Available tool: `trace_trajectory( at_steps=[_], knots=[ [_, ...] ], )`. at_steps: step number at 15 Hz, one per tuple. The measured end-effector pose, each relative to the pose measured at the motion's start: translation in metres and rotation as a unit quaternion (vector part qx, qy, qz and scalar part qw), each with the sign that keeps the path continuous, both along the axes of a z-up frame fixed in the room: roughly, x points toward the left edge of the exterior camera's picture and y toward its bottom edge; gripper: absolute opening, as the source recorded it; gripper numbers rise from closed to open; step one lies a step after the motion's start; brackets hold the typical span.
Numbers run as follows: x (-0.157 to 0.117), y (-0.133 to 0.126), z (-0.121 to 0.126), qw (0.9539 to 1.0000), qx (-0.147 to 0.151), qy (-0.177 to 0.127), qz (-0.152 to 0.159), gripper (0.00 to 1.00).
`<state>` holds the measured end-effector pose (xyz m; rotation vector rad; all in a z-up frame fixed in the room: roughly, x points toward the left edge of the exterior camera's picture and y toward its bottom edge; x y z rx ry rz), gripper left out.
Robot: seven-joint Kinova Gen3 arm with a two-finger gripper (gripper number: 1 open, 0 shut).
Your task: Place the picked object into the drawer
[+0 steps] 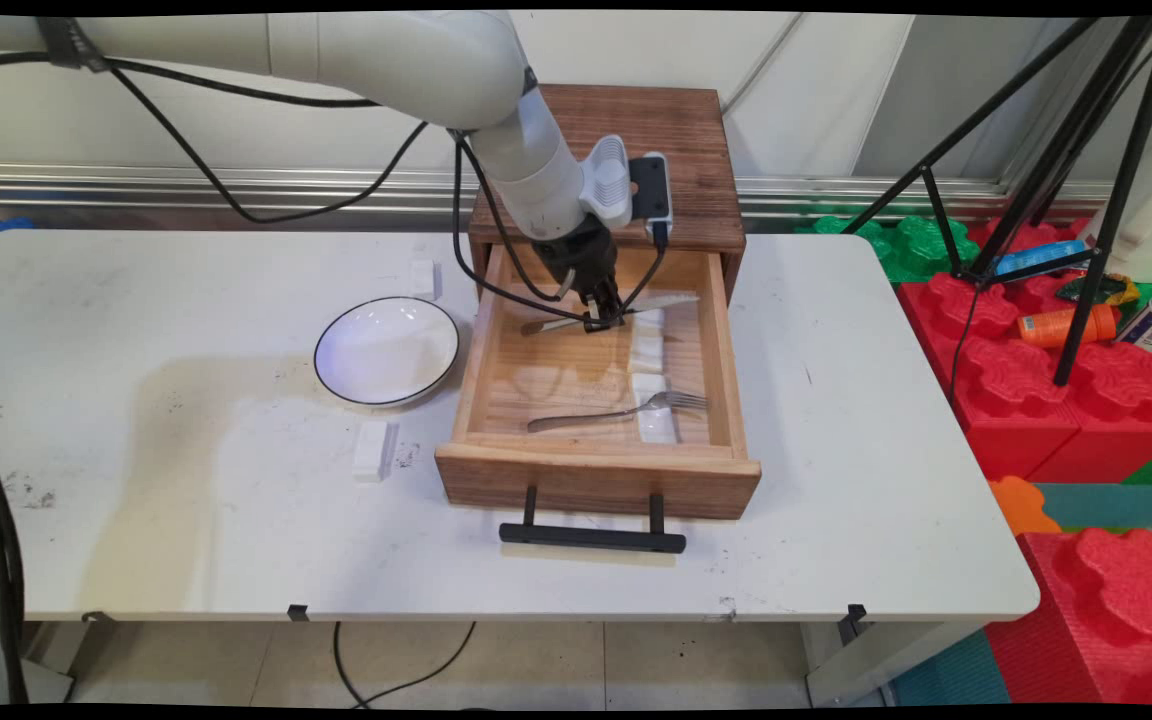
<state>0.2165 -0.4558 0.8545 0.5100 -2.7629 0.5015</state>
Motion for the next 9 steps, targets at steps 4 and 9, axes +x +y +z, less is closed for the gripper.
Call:
trace_trajectory(
  at_steps=[4,9],
  knots=[
    [-0.002,-0.005,-0.012,1.0,0.008,-0.001,0.0,0.0],
    [-0.003,-0.009,-0.022,0.9999,0.016,0.002,0.001,0.0]
  ],
)
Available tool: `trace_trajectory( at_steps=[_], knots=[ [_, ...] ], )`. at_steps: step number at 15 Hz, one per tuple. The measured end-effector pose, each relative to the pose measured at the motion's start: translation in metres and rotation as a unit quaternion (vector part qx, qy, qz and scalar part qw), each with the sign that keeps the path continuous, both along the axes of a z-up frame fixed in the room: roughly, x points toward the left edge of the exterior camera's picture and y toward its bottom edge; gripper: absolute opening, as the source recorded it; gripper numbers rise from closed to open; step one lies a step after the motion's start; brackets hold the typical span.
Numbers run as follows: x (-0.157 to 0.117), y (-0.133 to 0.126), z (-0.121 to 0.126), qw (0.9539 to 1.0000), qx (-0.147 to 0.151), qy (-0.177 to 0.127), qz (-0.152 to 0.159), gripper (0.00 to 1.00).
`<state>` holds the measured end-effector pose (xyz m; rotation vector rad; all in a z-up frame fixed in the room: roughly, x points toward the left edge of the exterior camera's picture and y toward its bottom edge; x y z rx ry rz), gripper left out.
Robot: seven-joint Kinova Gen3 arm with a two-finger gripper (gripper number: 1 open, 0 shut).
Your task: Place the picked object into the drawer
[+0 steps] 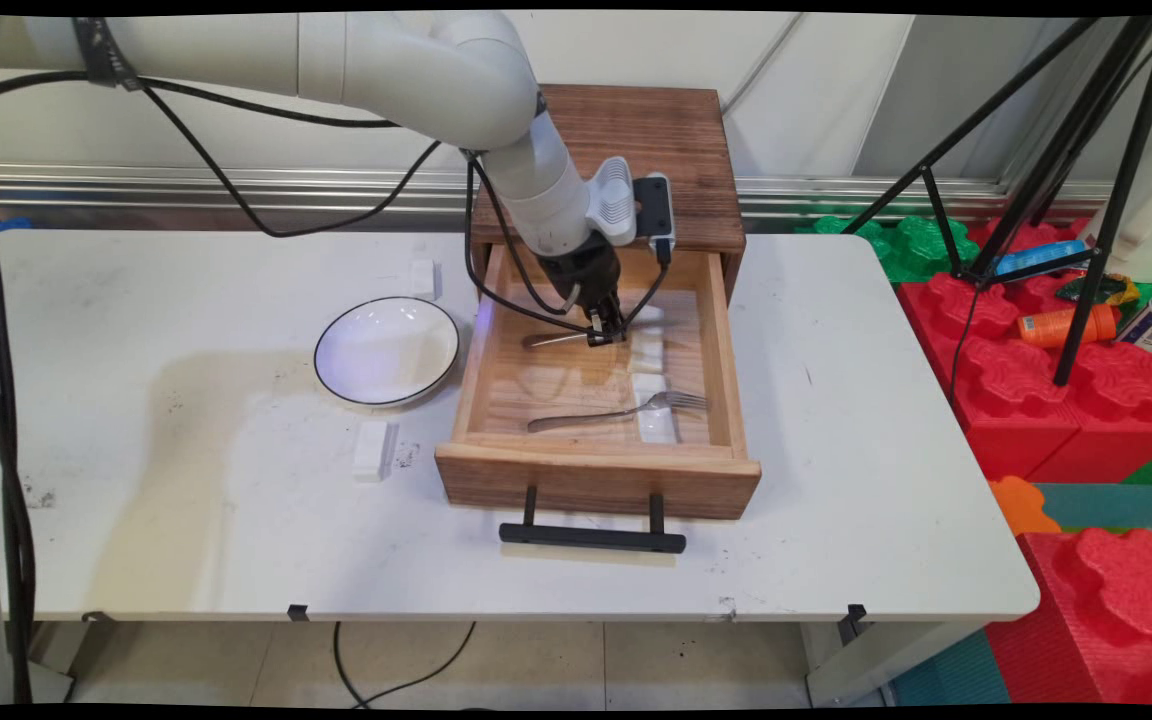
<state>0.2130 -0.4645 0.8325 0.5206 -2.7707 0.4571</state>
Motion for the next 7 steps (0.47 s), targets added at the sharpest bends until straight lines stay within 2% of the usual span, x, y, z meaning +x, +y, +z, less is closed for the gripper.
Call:
trace_trajectory(
  at_steps=[1,7],
  knots=[
    [0.0001,-0.0008,-0.0017,1.0,0.002,0.001,0.0,1.0],
    [0.0007,-0.0046,-0.005,1.0,0.001,0.003,-0.002,1.0]
  ],
)
